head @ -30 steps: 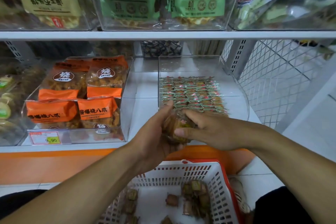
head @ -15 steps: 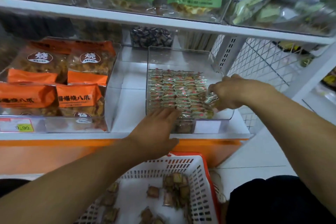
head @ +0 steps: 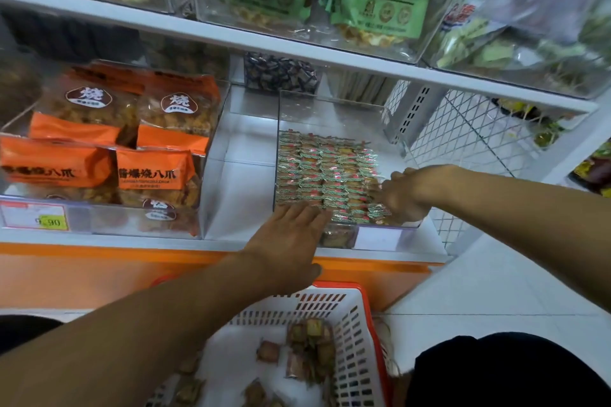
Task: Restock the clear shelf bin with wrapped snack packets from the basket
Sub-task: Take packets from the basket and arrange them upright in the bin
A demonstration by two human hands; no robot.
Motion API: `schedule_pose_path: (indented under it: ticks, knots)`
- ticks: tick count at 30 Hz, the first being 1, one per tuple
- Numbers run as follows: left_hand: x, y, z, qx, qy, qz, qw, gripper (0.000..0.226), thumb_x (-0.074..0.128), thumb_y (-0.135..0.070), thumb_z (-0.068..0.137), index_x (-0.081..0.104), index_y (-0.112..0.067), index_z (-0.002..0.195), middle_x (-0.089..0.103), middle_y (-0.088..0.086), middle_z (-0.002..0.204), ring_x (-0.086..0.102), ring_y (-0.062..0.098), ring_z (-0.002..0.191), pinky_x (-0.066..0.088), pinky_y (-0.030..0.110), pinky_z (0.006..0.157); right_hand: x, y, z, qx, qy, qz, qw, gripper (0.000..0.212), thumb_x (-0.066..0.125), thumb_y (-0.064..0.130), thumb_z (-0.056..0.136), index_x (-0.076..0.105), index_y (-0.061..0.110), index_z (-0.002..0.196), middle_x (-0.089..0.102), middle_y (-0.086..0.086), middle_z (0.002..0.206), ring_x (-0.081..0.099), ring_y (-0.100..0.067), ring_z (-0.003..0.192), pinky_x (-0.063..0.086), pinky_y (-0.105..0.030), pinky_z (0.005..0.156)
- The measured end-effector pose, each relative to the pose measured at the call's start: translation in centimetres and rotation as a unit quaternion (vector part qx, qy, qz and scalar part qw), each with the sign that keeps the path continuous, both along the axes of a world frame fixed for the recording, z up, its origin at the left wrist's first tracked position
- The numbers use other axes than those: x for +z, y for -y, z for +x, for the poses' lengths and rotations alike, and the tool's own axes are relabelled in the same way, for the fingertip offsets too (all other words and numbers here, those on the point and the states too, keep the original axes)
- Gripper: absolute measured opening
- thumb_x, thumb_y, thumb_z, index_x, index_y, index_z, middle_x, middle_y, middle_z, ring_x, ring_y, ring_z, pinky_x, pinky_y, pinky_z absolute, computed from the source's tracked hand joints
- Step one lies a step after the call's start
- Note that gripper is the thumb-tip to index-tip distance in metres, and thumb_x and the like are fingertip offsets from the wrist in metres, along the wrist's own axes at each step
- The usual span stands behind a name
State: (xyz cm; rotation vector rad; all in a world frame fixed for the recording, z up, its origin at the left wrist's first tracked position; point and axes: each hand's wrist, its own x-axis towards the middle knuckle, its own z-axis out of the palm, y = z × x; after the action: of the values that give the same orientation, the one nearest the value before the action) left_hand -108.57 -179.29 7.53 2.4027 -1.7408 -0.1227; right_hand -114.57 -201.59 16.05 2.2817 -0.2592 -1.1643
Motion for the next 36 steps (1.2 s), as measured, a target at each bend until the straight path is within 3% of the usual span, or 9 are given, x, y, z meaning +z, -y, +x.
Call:
schedule_pose_path:
  ticks: [4,9,13,16,20,24,31,33,36]
  knots:
    - [-0.2,0.4,-0.1,-0.01,-0.001,-0.015,1.0,0.09,0.06,-0.047,0.088,0.015,-0.017,0.16,0.031,0.006,0.16,0.023,0.025,0.147,0.014,0.039,0.122,0.5,-0.8,0.9,-0.012,0.004,0.004,1.0,0.041,0.053,0.023,0.098,0.055,0.008,0.136,0.059,-0.008,0.124,0.058,-0.027,0.105,0.052,-0.035,0.082]
    - [-0.4,0.3,-0.2,-0.005,0.011,-0.024,1.0,0.088,0.062,-0.046,0.087,0.019,-0.017,0.159,0.038,0.005,0.153,0.03,0.025,0.141,0.018,0.039,0.12,0.3,-0.1,0.6,-0.012,0.005,0.037,0.999,0.026,0.061,0.021,0.096,0.064,0.01,0.119,0.061,-0.005,0.107,0.053,-0.022,0.087,0.045,-0.029,0.066]
    - [-0.5,0.4,-0.2,-0.001,0.015,-0.023,1.0,0.089,0.06,-0.047,0.088,0.015,-0.019,0.16,0.037,0.004,0.154,0.029,0.024,0.142,0.018,0.039,0.121,-1.2,0.3,-0.7,0.038,0.056,0.047,0.997,0.02,0.049,0.012,0.1,0.065,0.011,0.112,0.064,-0.007,0.108,0.056,-0.024,0.089,0.045,-0.032,0.073]
    - [-0.4,0.4,-0.3,0.002,0.019,-0.017,1.0,0.089,0.06,-0.047,0.089,0.014,-0.018,0.16,0.038,0.005,0.153,0.031,0.025,0.141,0.019,0.039,0.12,-1.1,0.7,-0.5,0.029,0.09,0.058,0.994,0.017,0.059,0.012,0.095,0.067,0.01,0.111,0.064,-0.009,0.114,0.061,-0.028,0.1,0.053,-0.035,0.079]
    - [-0.5,0.4,-0.4,0.003,0.025,-0.01,1.0,0.089,0.06,-0.047,0.089,0.013,-0.018,0.16,0.038,0.005,0.152,0.032,0.025,0.14,0.02,0.04,0.119,-0.4,1.0,-0.1,-0.014,0.125,0.063,0.99,0.03,0.081,0.018,0.082,0.062,0.014,0.105,0.065,-0.004,0.101,0.06,-0.023,0.086,0.043,-0.031,0.058]
    - [-0.7,0.5,-0.7,0.006,0.034,-0.013,0.999,0.089,0.061,-0.048,0.088,0.015,-0.018,0.159,0.039,0.004,0.152,0.033,0.025,0.139,0.021,0.039,0.119,-2.4,0.3,-0.6,0.078,0.125,0.045,0.988,0.014,0.051,0.015,0.101,0.055,0.017,0.088,0.061,-0.001,0.091,0.055,-0.023,0.081,0.052,-0.035,0.072]
    - [1.1,-0.2,-0.4,-0.007,-0.007,-0.026,1.0,0.092,0.07,-0.038,0.086,0.02,-0.015,0.159,0.03,0.005,0.16,0.017,0.024,0.15,0.009,0.034,0.124,1.0,-2.7,-0.7,0.084,0.171,-0.018,0.982,0.012,0.051,0.008,0.097,0.061,0.015,0.097,0.063,0.003,0.094,0.064,-0.023,0.088,0.045,-0.032,0.077]
    - [1.8,-0.9,-0.8,-0.014,0.016,-0.081,0.997,0.072,0.073,-0.027,0.082,0.046,-0.009,0.146,0.047,0.01,0.147,0.031,0.029,0.143,0.023,0.041,0.123,2.1,-4.9,-0.7,0.077,0.244,0.027,0.966,0.014,0.057,0.004,0.089,0.057,0.015,0.08,0.063,0.001,0.085,0.06,-0.024,0.075,0.045,-0.03,0.068]
    - [1.3,-3.3,-2.0,-0.043,0.018,-0.227,0.973,0.02,0.073,-0.014,0.074,0.067,-0.016,0.093,0.066,0.006,0.1,0.056,0.029,0.102,0.048,0.04,0.085,0.1,-8.8,-0.8,0.065,0.195,0.235,0.95,0.023,0.081,0.025,0.074,0.061,0.02,0.063,0.063,0.009,0.058,0.057,-0.009,0.054,0.048,-0.023,0.054]
